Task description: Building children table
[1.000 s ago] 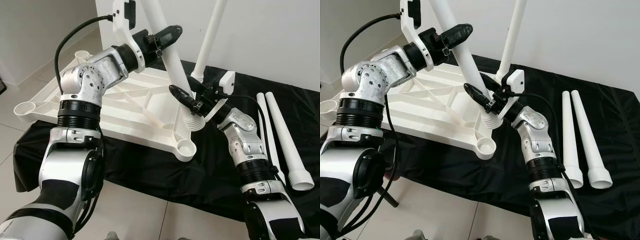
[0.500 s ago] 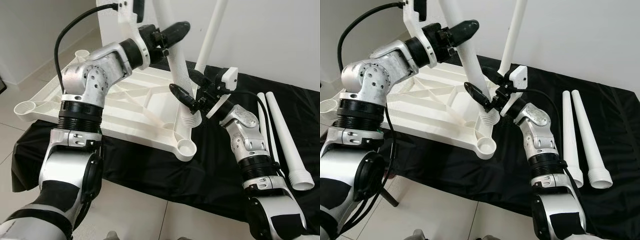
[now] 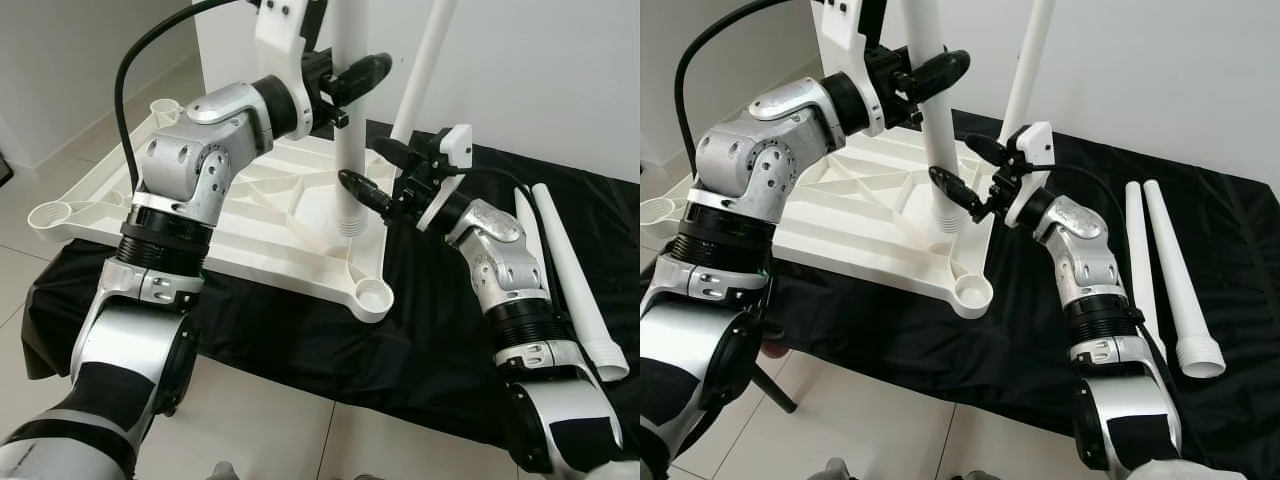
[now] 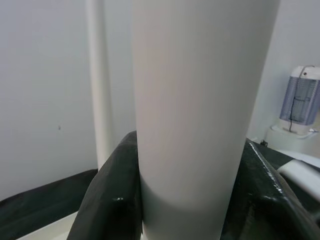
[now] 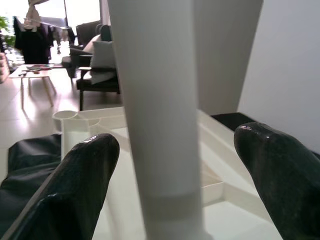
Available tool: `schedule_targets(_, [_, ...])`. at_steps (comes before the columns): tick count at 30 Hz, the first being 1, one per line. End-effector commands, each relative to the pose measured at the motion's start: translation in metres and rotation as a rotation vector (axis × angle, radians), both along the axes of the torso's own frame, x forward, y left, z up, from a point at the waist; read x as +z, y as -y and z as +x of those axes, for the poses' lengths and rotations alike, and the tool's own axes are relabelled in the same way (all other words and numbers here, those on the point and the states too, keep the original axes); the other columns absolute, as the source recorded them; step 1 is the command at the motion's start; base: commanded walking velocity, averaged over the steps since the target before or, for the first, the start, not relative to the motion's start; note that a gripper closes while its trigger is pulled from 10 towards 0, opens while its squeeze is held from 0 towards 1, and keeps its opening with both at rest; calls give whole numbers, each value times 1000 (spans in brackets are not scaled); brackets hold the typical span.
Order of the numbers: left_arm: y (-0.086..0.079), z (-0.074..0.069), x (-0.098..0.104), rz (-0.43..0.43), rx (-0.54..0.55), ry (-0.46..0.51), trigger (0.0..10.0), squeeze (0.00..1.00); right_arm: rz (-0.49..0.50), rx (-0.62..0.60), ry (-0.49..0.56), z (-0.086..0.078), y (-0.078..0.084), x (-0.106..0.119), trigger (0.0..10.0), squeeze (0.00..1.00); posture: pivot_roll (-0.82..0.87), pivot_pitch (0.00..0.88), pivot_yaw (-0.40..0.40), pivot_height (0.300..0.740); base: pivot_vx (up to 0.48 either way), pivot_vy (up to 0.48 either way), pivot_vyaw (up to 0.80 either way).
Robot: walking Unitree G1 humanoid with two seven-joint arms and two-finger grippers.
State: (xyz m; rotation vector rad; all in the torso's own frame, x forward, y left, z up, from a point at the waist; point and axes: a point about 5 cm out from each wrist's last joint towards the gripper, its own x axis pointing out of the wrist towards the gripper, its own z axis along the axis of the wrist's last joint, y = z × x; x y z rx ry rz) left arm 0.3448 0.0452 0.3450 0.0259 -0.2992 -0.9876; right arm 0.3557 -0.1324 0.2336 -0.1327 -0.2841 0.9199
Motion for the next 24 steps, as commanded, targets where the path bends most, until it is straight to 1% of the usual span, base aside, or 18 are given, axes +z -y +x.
schedule_targets(1, [10, -12, 7, 55, -146, 70, 10000, 0, -63, 33, -22, 0, -2, 0, 10000, 0, 8, 0, -74, 740, 0, 0, 0])
schedule_targets(3, [11, -14, 9, 52, -150, 74, 10000, 0, -79, 37, -28, 0, -2, -2, 10000, 0, 9, 0, -75, 740, 0, 0, 0])
schedule_targets(5, [14, -17, 13, 45, -164, 89, 10000, 0, -107, 62, -60, 0, -5, -6, 10000, 0, 11, 0, -76, 740, 0, 0, 0])
schedule_targets(10, [18, -21, 14, 46, -182, 111, 10000, 0, -142, 84, -86, 1, -8, -9, 10000, 0, 13, 0, -77, 740, 0, 0, 0])
schedule_targets(13, [20, -23, 14, 55, -188, 119, 10000, 0, -161, 82, -74, 2, -7, -6, 10000, 0, 15, 0, -77, 740, 0, 0, 0])
schedule_targets(14, [20, -23, 13, 66, -189, 122, 10000, 0, -168, 80, -66, 4, -6, -1, 10000, 0, 14, 0, -75, 740, 0, 0, 0])
schedule_targets(19, [19, -23, 12, 72, -186, 117, 10000, 0, -168, 76, -60, 6, -4, 5, 10000, 0, 13, 0, -76, 740, 0, 0, 0])
schedule_targets(20, [19, -23, 11, 74, -184, 117, 10000, 0, -165, 72, -59, 6, -4, 6, 7098, 0, 13, 0, -76, 740, 0, 0, 0])
schedule_targets(21, [19, -23, 11, 75, -183, 116, 10000, 0, -164, 70, -59, 6, -3, 7, 7098, 0, 13, 0, -76, 740, 0, 0, 0])
schedule_targets(22, [19, -23, 11, 75, -185, 116, 10000, 0, -164, 68, -64, 6, -3, 7, 0, 0, 12, 0, -76, 740, 0, 0, 0])
schedule_targets(24, [20, -23, 11, 74, -187, 116, 10000, 0, -164, 67, -67, 6, -2, 7, 0, 0, 11, 0, -76, 740, 0, 0, 0])
